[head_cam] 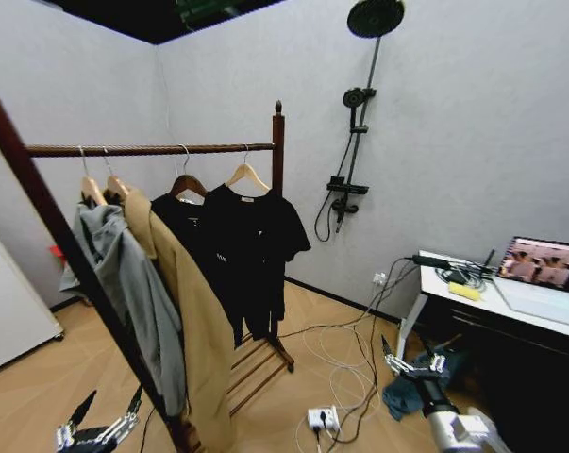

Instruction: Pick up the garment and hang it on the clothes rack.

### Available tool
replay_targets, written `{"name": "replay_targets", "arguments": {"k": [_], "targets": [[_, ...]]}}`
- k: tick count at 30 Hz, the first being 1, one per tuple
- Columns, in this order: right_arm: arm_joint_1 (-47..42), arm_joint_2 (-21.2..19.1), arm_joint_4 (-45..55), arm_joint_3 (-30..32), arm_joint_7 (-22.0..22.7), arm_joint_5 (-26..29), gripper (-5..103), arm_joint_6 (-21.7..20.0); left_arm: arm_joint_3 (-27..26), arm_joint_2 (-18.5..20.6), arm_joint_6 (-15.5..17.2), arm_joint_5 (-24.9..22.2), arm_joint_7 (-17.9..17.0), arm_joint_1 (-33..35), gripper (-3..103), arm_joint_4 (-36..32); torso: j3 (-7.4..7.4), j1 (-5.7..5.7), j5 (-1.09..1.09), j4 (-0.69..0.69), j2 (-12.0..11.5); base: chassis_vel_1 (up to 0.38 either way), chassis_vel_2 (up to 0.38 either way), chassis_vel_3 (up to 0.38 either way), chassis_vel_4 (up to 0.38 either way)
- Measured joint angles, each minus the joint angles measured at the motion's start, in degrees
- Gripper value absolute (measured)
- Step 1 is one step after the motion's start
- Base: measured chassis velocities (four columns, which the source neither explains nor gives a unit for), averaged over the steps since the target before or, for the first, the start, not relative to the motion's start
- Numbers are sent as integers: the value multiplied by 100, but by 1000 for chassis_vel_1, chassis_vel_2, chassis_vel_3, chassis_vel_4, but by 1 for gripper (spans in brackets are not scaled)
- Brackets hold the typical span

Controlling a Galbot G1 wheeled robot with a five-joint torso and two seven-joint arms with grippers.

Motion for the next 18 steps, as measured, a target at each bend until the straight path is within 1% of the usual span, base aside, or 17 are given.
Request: {"name": "replay_targets", "arguments": {"k": [2, 3, 4, 6, 8, 10, 18], "targets": [[1, 0, 0, -1, -1, 1, 100, 0, 0, 0, 0, 0, 0, 0, 100, 0, 0, 0, -1, -2, 0, 92, -16, -114, 134], [1, 0, -1, -1, -1, 1, 100, -1, 0, 0, 0, 0, 0, 0, 100, 0, 1, 1, -1, -5, 0, -6, 10, -60, 35], [1, 0, -3, -1, -1, 3, 100, -2, 0, 0, 0, 0, 1, 0, 100, 0, 1, 2, 4, -9, -1, -84, -72, -60, -31], [4, -1, -3, -1, -1, 4, 100, -2, 0, 0, 0, 0, 1, 0, 100, 0, 3, 6, 0, -5, -4, -90, -51, 10, -52], [4, -1, -3, -1, -1, 4, 100, -3, 0, 0, 0, 0, 1, 0, 100, 0, 4, 9, 0, -5, -5, -96, -17, 22, -74], [9, -1, -3, -3, -2, 4, 100, -4, 0, 0, 0, 0, 1, 0, 100, 0, 5, 11, 0, -1, -7, -83, 5, 19, -75], [9, -1, -3, -4, -3, 5, 100, -5, 0, 0, 0, 0, 1, 0, 100, 0, 3, 8, -1, -4, -5, -61, -29, -34, -77]]}}
